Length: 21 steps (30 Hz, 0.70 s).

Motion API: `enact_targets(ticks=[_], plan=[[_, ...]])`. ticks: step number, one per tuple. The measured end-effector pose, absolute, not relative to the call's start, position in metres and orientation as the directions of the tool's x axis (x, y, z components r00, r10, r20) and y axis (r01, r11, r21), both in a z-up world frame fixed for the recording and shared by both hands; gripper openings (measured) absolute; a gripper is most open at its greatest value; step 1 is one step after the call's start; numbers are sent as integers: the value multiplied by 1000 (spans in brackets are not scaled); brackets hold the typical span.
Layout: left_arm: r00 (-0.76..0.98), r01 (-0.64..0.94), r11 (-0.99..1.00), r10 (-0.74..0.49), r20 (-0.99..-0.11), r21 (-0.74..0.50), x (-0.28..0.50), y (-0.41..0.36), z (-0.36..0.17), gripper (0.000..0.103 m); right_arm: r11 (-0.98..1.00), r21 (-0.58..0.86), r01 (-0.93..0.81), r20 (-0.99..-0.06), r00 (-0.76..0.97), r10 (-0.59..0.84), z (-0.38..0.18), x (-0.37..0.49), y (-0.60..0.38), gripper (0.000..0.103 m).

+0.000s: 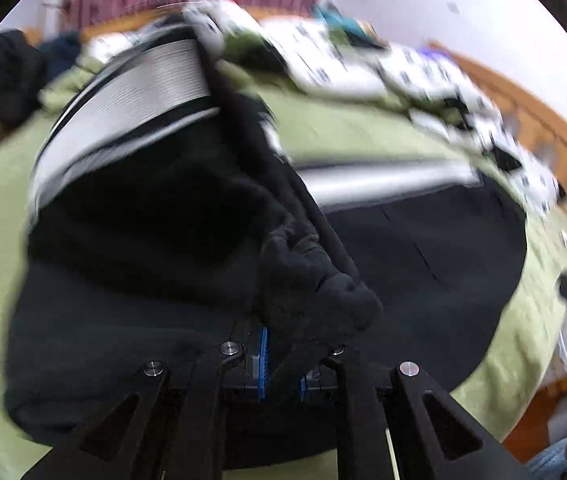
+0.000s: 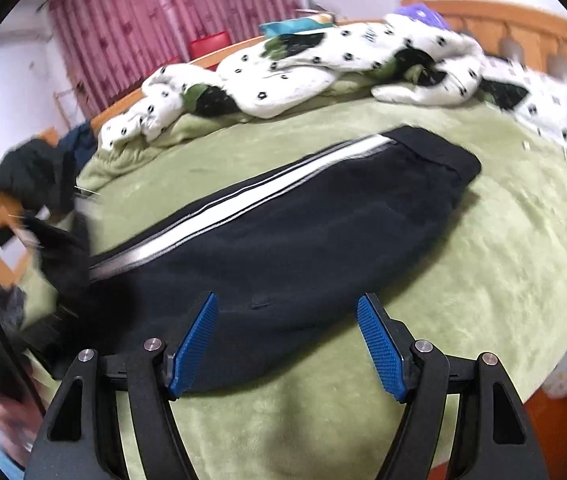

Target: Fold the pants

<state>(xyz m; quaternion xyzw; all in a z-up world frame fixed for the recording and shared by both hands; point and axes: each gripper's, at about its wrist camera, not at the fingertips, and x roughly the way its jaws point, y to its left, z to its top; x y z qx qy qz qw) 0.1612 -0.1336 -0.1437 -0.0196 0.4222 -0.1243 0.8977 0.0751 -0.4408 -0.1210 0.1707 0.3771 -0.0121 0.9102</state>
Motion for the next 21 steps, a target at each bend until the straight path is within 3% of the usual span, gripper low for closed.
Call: enact_targets(ticks=[3, 4, 7, 9, 11, 14, 17, 21], plan=[[621, 206, 978, -153, -769, -28, 151, -163, -164, 11, 929, 329, 173, -685, 720, 108, -121, 73, -448, 71], [643, 227, 974, -146, -752, 5, 145, -164, -160, 17, 927, 332, 175, -685, 720, 110, -121, 73, -448, 71], [581, 330, 940, -278, -764, -91, 129, -149, -143, 57, 933, 330, 145, -687, 715, 132, -123, 76, -437, 71], [604, 335, 933, -322, -729, -134, 111, -129, -130, 66, 945, 309, 104, -692, 706, 149, -123, 82, -420, 72], [674, 286, 954, -267, -689, -91, 91, -99, -117, 78, 954, 294, 61, -697, 697, 170, -125, 86, -401, 72], [718, 185, 982, -162, -677, -40, 81, -52, -113, 79, 957, 288, -26, -699, 678, 229, -129, 94, -367, 71], [707, 84, 994, -12, -707, 66, 81, -8, -125, 79, 967, 228, -115, -710, 659, 246, -135, 103, -325, 61], [677, 33, 999, -21, -736, 1, 67, 41, -146, 79, 968, 163, -189, -736, 630, 247, -145, 118, -283, 58]])
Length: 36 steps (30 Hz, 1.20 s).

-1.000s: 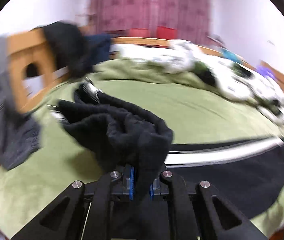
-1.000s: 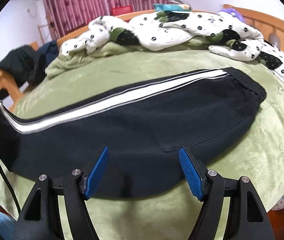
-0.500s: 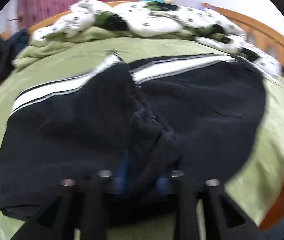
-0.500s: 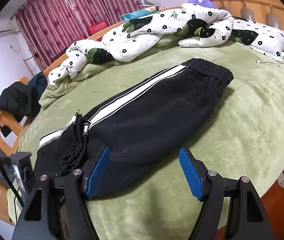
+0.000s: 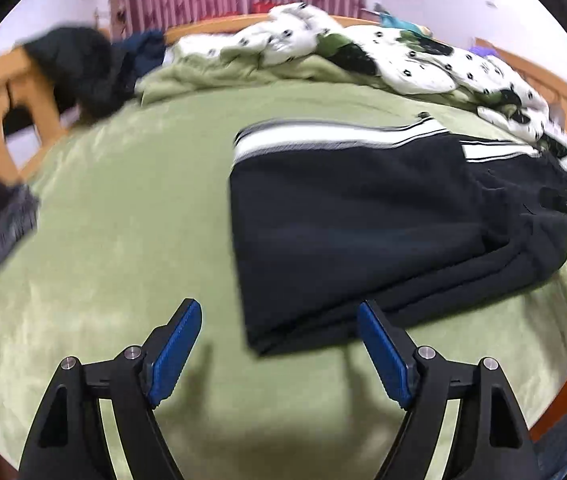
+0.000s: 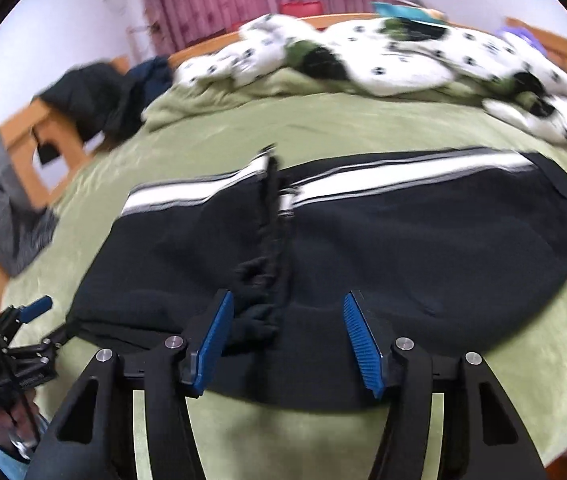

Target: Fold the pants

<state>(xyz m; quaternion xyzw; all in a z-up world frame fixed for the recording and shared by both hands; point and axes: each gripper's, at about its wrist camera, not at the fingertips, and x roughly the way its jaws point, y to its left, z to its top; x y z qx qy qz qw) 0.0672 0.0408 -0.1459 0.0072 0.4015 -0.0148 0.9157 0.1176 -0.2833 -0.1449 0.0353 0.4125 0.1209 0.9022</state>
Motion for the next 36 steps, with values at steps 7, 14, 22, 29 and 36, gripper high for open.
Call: enact_targets(ticks=[7, 14, 22, 29, 36], plan=[[656, -9, 987, -114, -746, -158, 70, 69, -173, 79, 978, 136, -156, -793, 574, 202, -170, 145, -255, 32], [665, 29, 986, -143, -733, -166, 81, 55, -183, 81, 958, 233, -168, -725, 626, 286, -146, 123, -279, 20], [697, -59, 988, -64, -714, -146, 71, 65, -175, 81, 976, 159, -149, -817, 536, 215, -181, 122, -271, 28], [704, -62, 987, -61, -708, -146, 67, 77, -177, 81, 978, 169, -122, -784, 584, 208, -169, 150, -276, 58], [684, 9, 995, -82, -725, -104, 81, 54, -181, 81, 960, 249, -124, -840, 466, 278, -195, 217, -268, 64]])
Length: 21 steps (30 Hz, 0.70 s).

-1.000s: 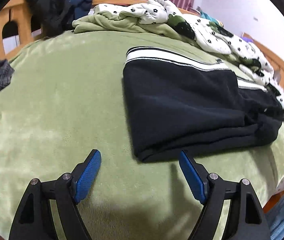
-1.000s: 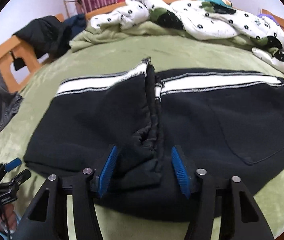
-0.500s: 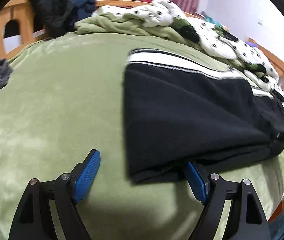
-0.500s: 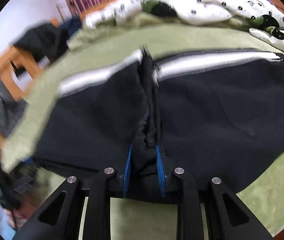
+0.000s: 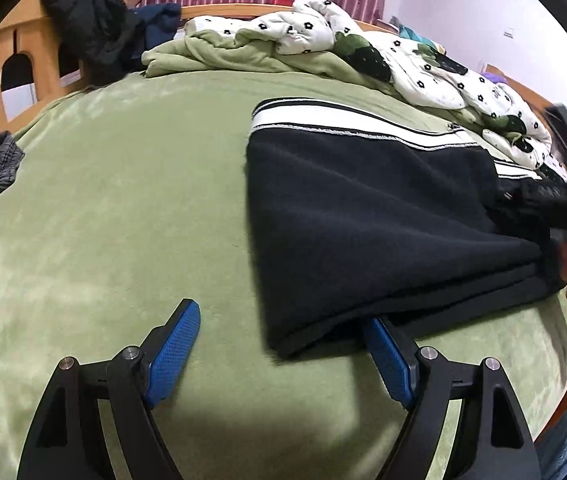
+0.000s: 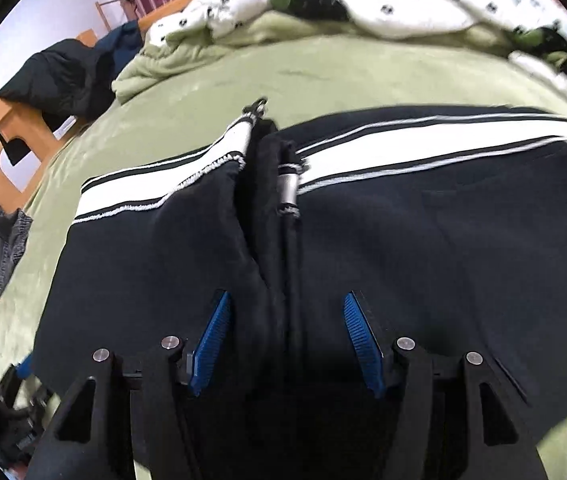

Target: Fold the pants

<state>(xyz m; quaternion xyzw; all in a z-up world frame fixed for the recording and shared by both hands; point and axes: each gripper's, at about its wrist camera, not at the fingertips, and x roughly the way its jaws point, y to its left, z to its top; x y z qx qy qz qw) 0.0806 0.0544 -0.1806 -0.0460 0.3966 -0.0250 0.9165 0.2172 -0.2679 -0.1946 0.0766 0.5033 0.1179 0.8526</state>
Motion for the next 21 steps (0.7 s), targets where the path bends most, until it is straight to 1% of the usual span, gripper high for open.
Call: enact_targets(ticks=[3, 4, 5, 6, 7, 9, 10, 11, 13, 15, 18, 21], plan=[[689, 8, 993, -88, -719, -114, 81, 53, -182, 81, 956, 244, -164, -838, 461, 293, -201, 232, -257, 65], [692, 3, 993, -88, -717, -119, 81, 54, -181, 81, 949, 258, -182, -831, 459, 314, -201, 232, -255, 49], [694, 0, 993, -88, -715, -121, 81, 54, -181, 81, 948, 255, -191, -825, 467, 317, -199, 231, -254, 28], [695, -2, 993, -85, -714, -121, 82, 54, -181, 81, 949, 243, -198, -815, 489, 311, -193, 230, -254, 16], [697, -5, 993, -81, -712, -118, 82, 53, -180, 81, 940, 269, -212, -792, 506, 340, -184, 228, -259, 15], [699, 2, 993, -86, -710, -118, 82, 52, -180, 81, 912, 364, -190, -738, 538, 407, -168, 225, -276, 14], [699, 8, 993, -91, -710, -120, 82, 53, -181, 80, 903, 385, -189, -722, 548, 422, -163, 223, -283, 14], [696, 11, 993, -95, -712, -122, 83, 52, -182, 81, 908, 372, -192, -725, 551, 413, -163, 222, -286, 14], [689, 19, 992, -102, -718, -122, 85, 51, -183, 80, 936, 309, -169, -772, 530, 350, -179, 227, -285, 15], [685, 24, 992, -104, -721, -121, 85, 51, -183, 80, 940, 315, -130, -803, 491, 337, -200, 232, -285, 16], [680, 19, 994, -91, -728, -107, 83, 50, -182, 80, 942, 318, -110, -796, 508, 328, -199, 226, -287, 16], [706, -9, 998, -35, -707, -59, 75, 52, -178, 81, 933, 342, -111, -769, 538, 346, -183, 216, -293, 15]])
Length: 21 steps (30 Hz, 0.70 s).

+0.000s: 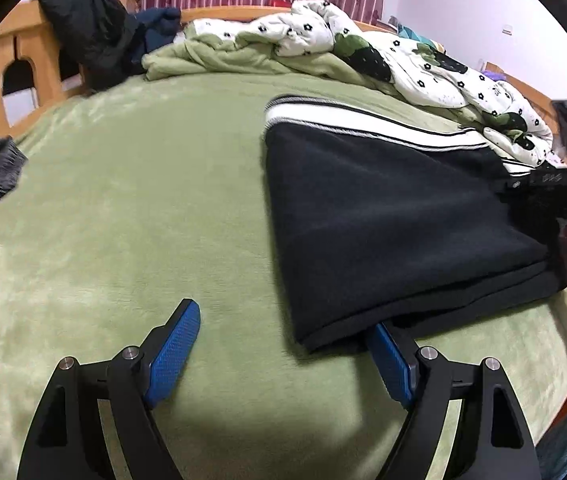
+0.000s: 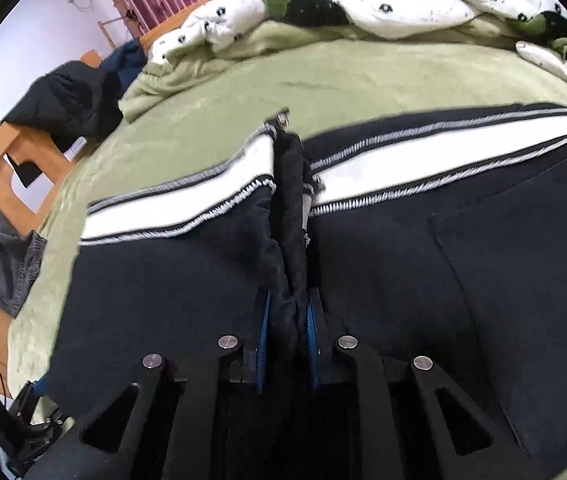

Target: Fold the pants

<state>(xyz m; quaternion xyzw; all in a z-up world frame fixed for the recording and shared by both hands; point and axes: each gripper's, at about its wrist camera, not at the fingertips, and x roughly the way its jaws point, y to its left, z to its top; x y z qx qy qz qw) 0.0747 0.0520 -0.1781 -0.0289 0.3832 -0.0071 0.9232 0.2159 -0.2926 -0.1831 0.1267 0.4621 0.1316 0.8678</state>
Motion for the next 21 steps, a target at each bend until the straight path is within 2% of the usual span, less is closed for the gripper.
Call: enact_targets(ticks=[2, 5, 7, 9, 13, 17, 21], plan=[[719, -24, 998, -20, -695, -53, 69, 57, -176, 81, 930, 353, -100, -759, 550, 348, -179, 211, -300, 15], [705, -32, 995, -41, -708, -90, 64, 65, -176, 81, 948, 307, -85, -801, 516, 306, -197, 213, -296, 15], [701, -42, 995, -39, -712, -95, 60, 70, -171, 80, 958, 272, -90, -809, 518, 278, -201, 208, -294, 20], [714, -32, 995, -44, -699, -95, 53, 71, -162, 80, 966, 248, -74, -808, 535, 248, -191, 198, -297, 33], [753, -7, 990, -89, -652, -144, 48, 74, -140, 80, 977, 194, -88, -770, 604, 207, -159, 164, -302, 33], [707, -13, 983, -121, -696, -184, 82, 66, -140, 80, 978, 142, -150, -769, 606, 205, -157, 134, -297, 33], [604, -16, 976, -165, -780, -218, 108, 55, -178, 81, 977, 125, -171, -802, 562, 201, -192, 120, -298, 34]])
